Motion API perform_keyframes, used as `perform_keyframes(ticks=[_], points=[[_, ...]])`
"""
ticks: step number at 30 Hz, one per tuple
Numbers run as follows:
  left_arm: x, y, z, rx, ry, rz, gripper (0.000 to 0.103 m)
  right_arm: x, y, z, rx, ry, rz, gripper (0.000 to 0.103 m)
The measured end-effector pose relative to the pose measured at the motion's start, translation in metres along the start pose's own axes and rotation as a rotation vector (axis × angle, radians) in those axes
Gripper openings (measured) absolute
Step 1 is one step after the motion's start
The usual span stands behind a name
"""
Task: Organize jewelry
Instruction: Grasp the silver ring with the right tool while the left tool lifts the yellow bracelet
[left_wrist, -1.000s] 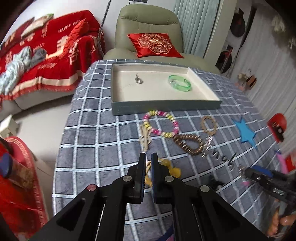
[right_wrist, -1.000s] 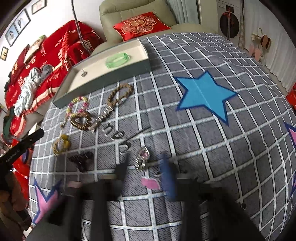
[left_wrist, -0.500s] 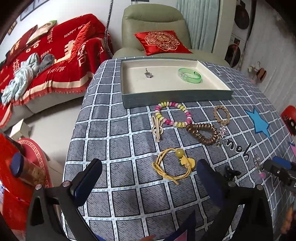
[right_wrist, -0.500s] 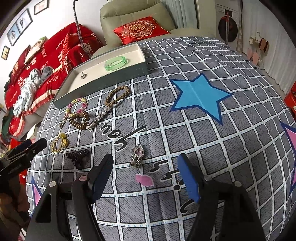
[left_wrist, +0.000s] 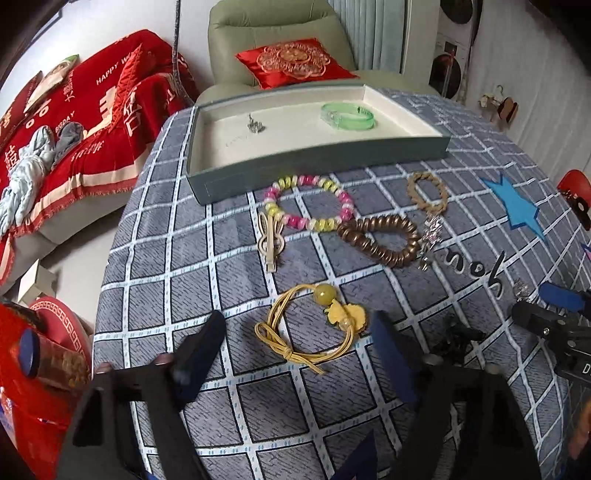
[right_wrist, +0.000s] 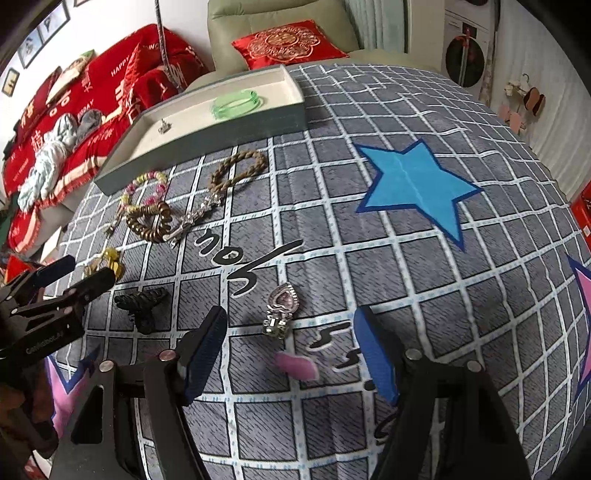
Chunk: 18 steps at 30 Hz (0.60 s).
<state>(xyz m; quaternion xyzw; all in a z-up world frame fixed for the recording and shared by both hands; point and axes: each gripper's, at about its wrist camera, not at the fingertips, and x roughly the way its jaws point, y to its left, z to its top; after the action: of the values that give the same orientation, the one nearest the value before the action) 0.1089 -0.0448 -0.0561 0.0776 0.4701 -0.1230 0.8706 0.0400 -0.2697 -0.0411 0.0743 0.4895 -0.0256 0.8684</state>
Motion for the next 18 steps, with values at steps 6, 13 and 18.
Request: perform_keyframes(ticks=[6,13,18], points=[[-0.001,-0.01,-0.002,0.04,-0.015,-0.043,0.025,0.003,0.019,-0.002,-0.084,-0.008,-0.092,0.043],[-0.01,0.006,-0.003,-0.044,-0.029,-0.134,0.02,-0.003,0.015,-0.004,-0.053,-0.018,-0.044,0.017],[-0.024,0.019,0.003,-0.075,-0.059,-0.159,0.02,-0.015,0.007,0.002,-0.017,-0.051,0.009,0.017]])
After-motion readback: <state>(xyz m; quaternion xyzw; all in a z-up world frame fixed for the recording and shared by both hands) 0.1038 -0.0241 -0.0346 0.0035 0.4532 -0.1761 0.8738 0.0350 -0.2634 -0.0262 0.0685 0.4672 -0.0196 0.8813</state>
